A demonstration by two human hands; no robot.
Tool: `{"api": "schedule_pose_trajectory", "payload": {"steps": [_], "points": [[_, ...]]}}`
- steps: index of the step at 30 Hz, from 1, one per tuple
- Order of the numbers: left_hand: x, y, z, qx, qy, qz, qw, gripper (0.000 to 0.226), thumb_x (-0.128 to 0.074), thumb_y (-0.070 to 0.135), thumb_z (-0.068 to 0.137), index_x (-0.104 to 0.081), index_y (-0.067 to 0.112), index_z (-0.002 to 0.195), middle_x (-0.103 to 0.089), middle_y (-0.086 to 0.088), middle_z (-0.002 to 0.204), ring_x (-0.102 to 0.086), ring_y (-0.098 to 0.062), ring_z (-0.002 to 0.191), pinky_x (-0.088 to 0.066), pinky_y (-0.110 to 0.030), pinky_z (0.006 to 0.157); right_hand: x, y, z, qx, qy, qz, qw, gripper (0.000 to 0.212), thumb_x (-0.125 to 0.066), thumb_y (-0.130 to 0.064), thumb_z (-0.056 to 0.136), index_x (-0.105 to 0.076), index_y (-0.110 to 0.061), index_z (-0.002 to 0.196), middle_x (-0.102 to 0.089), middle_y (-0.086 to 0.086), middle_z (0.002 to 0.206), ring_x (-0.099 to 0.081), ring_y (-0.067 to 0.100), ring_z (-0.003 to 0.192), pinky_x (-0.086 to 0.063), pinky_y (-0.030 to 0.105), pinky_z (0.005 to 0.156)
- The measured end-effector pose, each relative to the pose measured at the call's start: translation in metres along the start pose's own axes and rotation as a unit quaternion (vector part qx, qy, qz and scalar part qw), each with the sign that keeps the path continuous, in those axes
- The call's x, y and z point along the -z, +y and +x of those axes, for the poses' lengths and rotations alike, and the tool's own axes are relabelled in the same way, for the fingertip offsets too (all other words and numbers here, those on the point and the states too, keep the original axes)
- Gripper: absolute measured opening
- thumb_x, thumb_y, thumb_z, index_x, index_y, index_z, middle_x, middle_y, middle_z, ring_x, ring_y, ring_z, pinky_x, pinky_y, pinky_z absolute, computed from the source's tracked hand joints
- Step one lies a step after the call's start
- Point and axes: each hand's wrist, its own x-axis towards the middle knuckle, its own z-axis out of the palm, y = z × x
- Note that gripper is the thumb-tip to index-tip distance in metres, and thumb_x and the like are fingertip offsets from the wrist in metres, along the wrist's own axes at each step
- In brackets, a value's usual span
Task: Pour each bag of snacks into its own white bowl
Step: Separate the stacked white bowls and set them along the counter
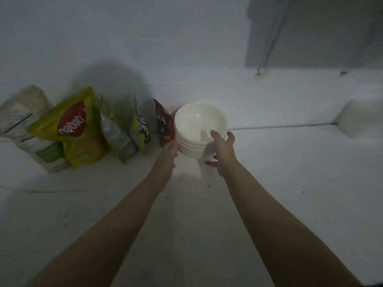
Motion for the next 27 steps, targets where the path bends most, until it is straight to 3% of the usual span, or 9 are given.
{"api": "schedule_pose_trajectory", "payload": {"steps": [3,7,13,18,21,25,27], "points": [[-0.001,-0.002,0.001,0.002,0.002,0.004,1.000,0.050,-0.033,0.047,0.103,-0.035,0.023,0.147,-0.043,-0.001,0.146,-0.046,-0.019,0.126,-0.039,-0.040,0.106,-0.004,-0.008,0.011,-0.028,-0.009,-0.004,1.000,0.067,-0.050,-0.015,0.091,-0.019,-0.032,0.149,-0.042,0.004,0.128,-0.049,0.035,0.116,-0.058,0.055,0.078],[0.000,-0.010,-0.001,0.012,0.003,0.000,1.000,0.052,-0.032,0.050,0.102,-0.037,0.024,0.147,-0.044,0.001,0.146,-0.049,-0.020,0.125,-0.040,-0.045,0.108,0.000,-0.005,0.010,-0.023,-0.014,-0.018,0.999,0.061,-0.039,-0.005,0.089,-0.025,-0.025,0.145,-0.043,0.006,0.126,-0.051,0.036,0.111,-0.060,0.050,0.065],[-0.003,-0.031,-0.033,0.013,0.015,-0.047,0.999,0.053,-0.027,0.051,0.102,-0.028,0.027,0.150,-0.039,0.002,0.149,-0.046,-0.019,0.125,-0.039,-0.041,0.105,0.037,0.015,-0.042,-0.019,-0.035,-0.038,0.999,0.063,-0.043,-0.003,0.089,-0.029,-0.026,0.146,-0.047,0.005,0.118,-0.055,0.040,0.108,-0.062,0.046,0.059],[0.010,-0.047,-0.077,-0.018,0.036,-0.122,0.992,0.051,-0.024,0.056,0.101,-0.039,0.035,0.145,-0.047,0.007,0.146,-0.046,-0.015,0.130,-0.037,-0.043,0.110,0.052,0.039,-0.108,-0.020,-0.070,-0.085,0.994,0.062,-0.045,-0.006,0.087,-0.034,-0.031,0.143,-0.053,0.009,0.124,-0.060,0.039,0.103,-0.058,0.036,0.053],[0.039,-0.061,-0.108,-0.057,0.044,-0.141,0.987,0.061,-0.027,0.067,0.093,-0.042,0.036,0.144,-0.053,0.009,0.143,-0.050,-0.013,0.129,-0.041,-0.042,0.107,0.040,0.052,-0.150,-0.034,-0.111,-0.082,0.990,0.059,-0.046,-0.007,0.087,-0.037,-0.034,0.139,-0.055,0.007,0.119,-0.062,0.038,0.101,-0.060,0.040,0.060],[0.094,-0.078,-0.158,-0.093,0.088,-0.185,0.974,0.052,-0.037,0.053,0.094,-0.048,0.031,0.139,-0.057,0.005,0.138,-0.055,-0.014,0.126,-0.047,-0.036,0.098,0.005,0.073,-0.208,-0.026,-0.152,-0.107,0.982,0.057,-0.047,-0.008,0.087,-0.037,-0.037,0.136,-0.055,0.006,0.118,-0.062,0.035,0.102,-0.061,0.041,0.063],[0.121,-0.085,-0.182,-0.099,0.104,-0.184,0.972,0.058,-0.036,0.056,0.090,-0.048,0.031,0.140,-0.058,0.006,0.138,-0.056,-0.013,0.124,-0.048,-0.035,0.096,-0.016,0.086,-0.234,-0.031,-0.171,-0.115,0.978,0.057,-0.047,-0.008,0.087,-0.036,-0.038,0.135,-0.055,0.006,0.118,-0.062,0.035,0.101,-0.062,0.042,0.064]]}}
